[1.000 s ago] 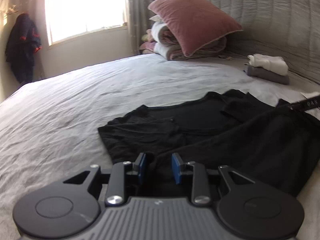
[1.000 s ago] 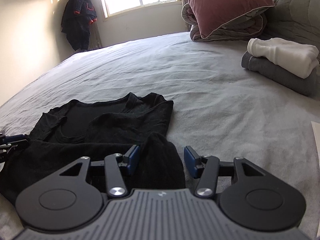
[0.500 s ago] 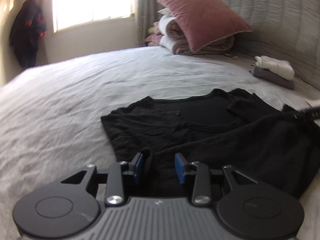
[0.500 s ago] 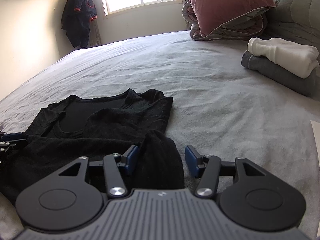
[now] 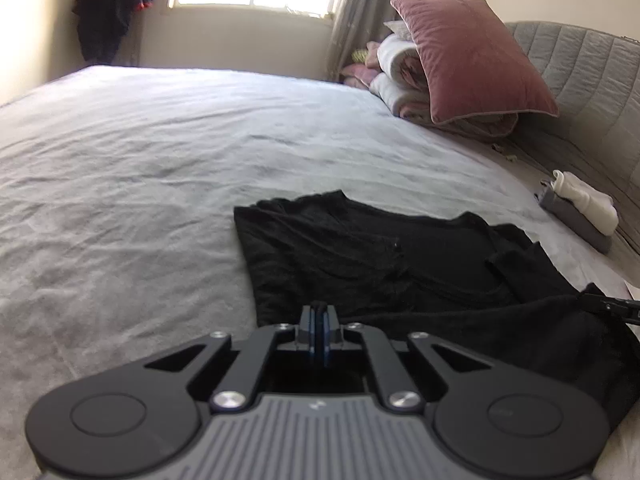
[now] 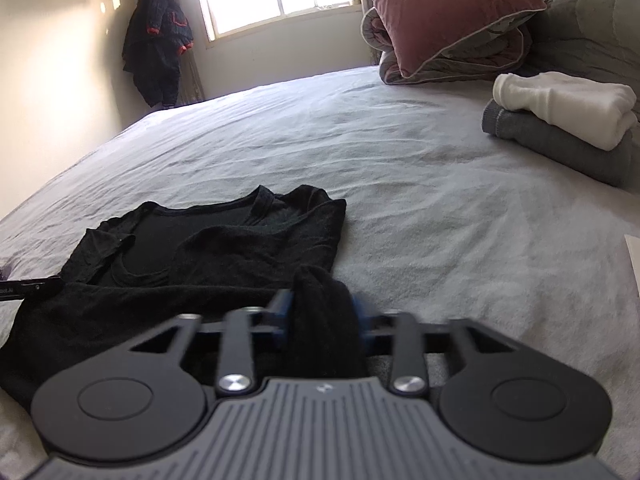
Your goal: Fold clothes
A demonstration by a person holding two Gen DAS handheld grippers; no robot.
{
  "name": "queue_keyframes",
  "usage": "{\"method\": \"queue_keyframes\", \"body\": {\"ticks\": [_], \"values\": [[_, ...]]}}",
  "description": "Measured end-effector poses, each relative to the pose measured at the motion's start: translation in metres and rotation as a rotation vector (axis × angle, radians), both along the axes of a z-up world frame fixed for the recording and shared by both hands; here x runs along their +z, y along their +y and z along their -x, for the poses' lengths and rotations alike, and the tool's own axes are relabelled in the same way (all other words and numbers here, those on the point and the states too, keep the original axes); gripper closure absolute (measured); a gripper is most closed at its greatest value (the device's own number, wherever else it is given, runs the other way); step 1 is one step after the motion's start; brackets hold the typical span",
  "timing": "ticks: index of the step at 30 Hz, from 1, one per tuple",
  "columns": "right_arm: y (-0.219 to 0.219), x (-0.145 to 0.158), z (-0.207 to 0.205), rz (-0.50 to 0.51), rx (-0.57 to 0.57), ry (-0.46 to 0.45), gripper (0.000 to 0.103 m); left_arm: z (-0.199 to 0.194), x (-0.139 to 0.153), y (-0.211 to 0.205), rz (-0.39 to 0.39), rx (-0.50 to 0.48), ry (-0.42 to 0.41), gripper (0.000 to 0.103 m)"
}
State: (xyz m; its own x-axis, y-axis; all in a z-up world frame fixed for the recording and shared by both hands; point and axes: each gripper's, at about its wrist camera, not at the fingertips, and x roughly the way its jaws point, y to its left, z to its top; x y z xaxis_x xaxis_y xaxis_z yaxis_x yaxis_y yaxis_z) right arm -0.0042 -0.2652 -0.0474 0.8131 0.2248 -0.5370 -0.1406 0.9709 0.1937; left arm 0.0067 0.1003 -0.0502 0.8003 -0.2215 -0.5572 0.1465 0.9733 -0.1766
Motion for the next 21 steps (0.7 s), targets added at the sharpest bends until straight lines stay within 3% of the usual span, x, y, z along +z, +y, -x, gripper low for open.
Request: {"method": "queue_keyframes", "body": {"ticks": [11,17,21], "values": [[0.012,0.015,0.02,0.107,-0.009,-0.165,0.092,0.026,0.013,0.004,-0.003,0.122,-0.136,0.1],[0.01,0.014,0.01,0.094,-0.014,-0.154,0.092,0.022,0.009,0.005,-0.025,0.152,-0.117,0.1],[0.014,0.005,0.001,0.11,-0.009,-0.102,0.091,0.014,0.001,0.003,-0.045,0.157,-0.06,0.099]]}}
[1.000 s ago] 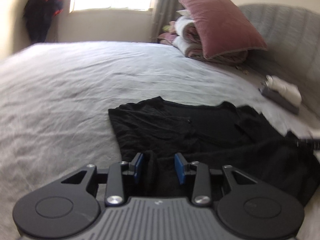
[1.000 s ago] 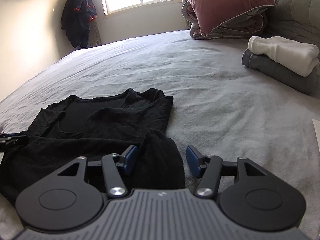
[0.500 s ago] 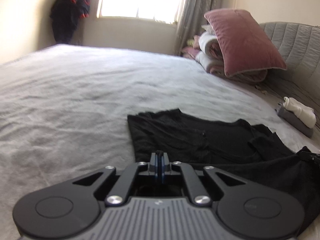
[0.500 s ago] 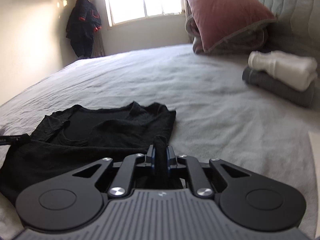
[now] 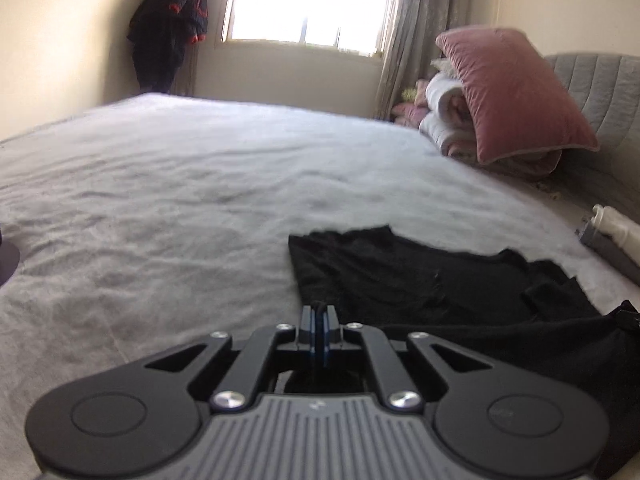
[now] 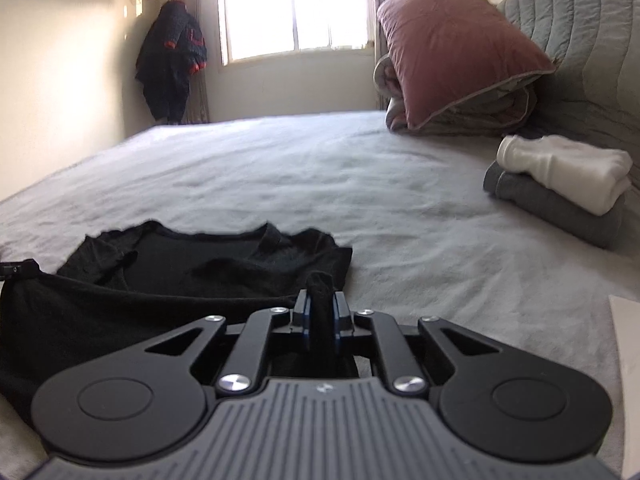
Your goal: Fold clothes
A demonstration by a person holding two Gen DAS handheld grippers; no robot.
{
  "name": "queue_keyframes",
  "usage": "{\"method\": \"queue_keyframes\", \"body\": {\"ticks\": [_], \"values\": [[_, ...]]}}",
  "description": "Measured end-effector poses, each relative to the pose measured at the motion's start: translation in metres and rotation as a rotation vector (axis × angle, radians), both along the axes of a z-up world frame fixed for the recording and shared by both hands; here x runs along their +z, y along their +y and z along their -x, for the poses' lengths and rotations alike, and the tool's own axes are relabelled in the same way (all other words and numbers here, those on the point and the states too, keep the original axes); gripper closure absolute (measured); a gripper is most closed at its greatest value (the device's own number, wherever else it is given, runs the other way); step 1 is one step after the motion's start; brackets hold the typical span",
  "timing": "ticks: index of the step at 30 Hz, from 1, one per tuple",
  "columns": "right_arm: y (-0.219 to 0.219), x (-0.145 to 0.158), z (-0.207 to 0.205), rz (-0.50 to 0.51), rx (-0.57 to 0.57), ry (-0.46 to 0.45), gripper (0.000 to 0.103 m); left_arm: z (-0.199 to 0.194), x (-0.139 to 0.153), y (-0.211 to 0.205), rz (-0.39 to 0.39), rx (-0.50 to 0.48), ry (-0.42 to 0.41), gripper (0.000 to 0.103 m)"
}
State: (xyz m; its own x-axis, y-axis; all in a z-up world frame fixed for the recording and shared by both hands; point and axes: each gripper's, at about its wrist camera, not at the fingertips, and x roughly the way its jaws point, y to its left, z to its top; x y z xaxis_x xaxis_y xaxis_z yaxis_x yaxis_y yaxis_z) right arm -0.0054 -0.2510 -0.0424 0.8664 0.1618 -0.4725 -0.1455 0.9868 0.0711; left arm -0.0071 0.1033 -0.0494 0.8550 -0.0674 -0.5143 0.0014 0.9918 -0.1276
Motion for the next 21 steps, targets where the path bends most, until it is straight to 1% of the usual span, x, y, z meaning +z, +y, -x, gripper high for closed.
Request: {"method": "queue_keyframes", "body": {"ticks": [1,2,3,4,6,7,9,11,13,15,17,18,21], "values": [[0.0,-0.002,-0.002,0.003,-0.003,0.015,0.091,-0.001,-0.002,-0.001,-0.003,-0.001,0.014,0.098],[0.001,-0.004,-0.003,0.002,-0.005,0.025,0.084,-0.002,-0.003,-0.001,-0.005,-0.002,0.025,0.097],[0.001,-0.005,-0.004,0.005,-0.01,0.03,0.08,-0.002,-0.002,0.0,-0.005,-0.001,0.027,0.094],[0.001,-0.005,-0.004,0.008,-0.016,0.034,0.077,-0.001,0.0,0.001,0.0,0.001,0.024,0.087],[0.0,-0.003,0.0,0.012,-0.028,0.022,0.061,0.002,0.006,0.004,0.01,0.005,0.008,0.08],[-0.001,0.0,0.002,0.015,-0.036,0.013,0.059,0.005,0.01,0.005,0.012,0.001,-0.005,0.08],[-0.003,0.006,0.007,0.011,-0.04,-0.011,0.057,0.01,0.017,0.005,0.014,-0.021,-0.024,0.079],[-0.005,0.013,0.014,-0.006,-0.033,-0.039,0.054,0.016,0.022,0.001,0.022,-0.068,-0.042,0.075],[-0.004,0.019,0.018,-0.027,-0.006,-0.059,0.052,0.02,0.024,-0.006,0.023,-0.143,-0.055,0.069],[0.002,0.021,0.022,-0.038,0.04,-0.063,0.051,0.023,0.023,-0.019,0.005,-0.24,-0.051,0.067],[0.01,0.018,0.022,-0.034,0.111,-0.048,0.051,0.021,0.02,-0.033,-0.03,-0.328,-0.025,0.067],[0.016,0.015,0.021,-0.026,0.143,-0.039,0.051,0.019,0.017,-0.039,-0.057,-0.352,-0.01,0.067],[0.029,0.003,0.016,0.019,0.186,0.023,0.051,0.012,0.004,-0.043,-0.107,-0.341,0.057,0.066]]}}
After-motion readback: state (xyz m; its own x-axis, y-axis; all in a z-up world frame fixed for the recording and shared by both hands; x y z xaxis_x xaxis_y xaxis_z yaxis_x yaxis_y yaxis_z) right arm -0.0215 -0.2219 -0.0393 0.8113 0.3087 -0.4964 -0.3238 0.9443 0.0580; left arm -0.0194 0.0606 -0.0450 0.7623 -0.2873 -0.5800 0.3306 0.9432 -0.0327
